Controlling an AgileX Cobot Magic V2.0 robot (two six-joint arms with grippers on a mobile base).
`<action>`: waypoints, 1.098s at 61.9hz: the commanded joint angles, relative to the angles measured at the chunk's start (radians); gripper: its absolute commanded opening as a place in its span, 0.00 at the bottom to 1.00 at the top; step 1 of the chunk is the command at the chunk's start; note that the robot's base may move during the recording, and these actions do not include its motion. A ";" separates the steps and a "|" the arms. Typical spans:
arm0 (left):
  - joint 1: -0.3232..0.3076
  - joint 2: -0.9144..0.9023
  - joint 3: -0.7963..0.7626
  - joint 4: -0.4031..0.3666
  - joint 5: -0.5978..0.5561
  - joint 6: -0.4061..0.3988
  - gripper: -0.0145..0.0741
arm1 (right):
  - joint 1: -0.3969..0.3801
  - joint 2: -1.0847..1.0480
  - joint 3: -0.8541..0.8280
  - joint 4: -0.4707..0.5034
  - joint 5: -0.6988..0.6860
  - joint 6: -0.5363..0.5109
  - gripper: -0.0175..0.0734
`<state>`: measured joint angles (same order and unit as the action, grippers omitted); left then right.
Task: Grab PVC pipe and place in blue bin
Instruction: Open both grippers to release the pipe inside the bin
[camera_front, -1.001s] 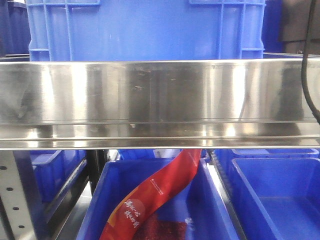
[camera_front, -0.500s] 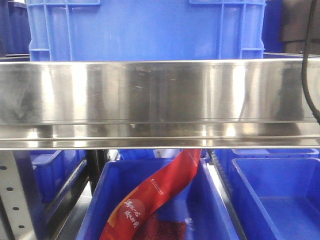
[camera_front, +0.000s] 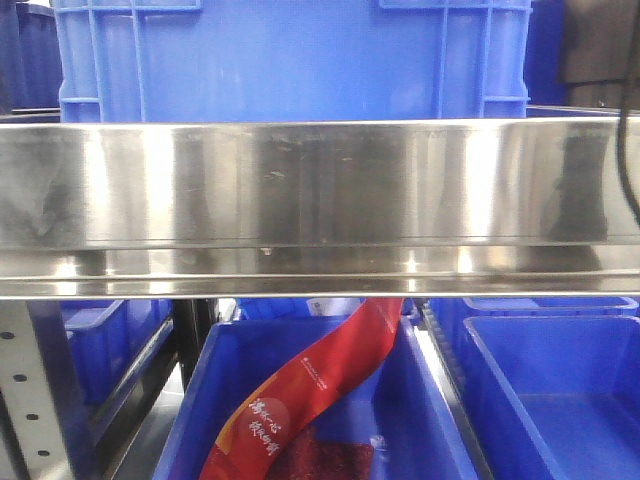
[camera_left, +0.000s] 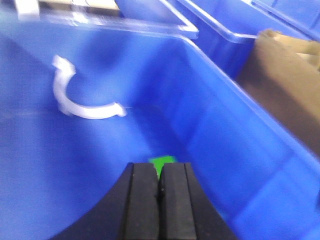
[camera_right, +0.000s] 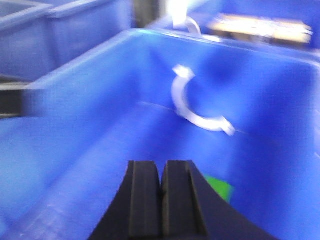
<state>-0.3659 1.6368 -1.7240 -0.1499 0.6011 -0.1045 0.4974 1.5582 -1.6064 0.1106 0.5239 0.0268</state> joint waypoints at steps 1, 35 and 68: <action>0.008 -0.038 -0.007 0.054 0.006 0.007 0.04 | -0.049 -0.035 -0.008 0.050 0.020 0.017 0.01; 0.000 -0.308 0.314 0.020 -0.256 0.131 0.04 | -0.119 -0.278 0.264 0.053 -0.216 0.017 0.01; 0.076 -0.675 0.875 0.020 -0.624 0.131 0.04 | -0.231 -0.690 0.817 0.039 -0.489 0.017 0.01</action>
<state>-0.3140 1.0191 -0.9102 -0.1229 0.0300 0.0259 0.3101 0.9241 -0.8360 0.1581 0.0576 0.0412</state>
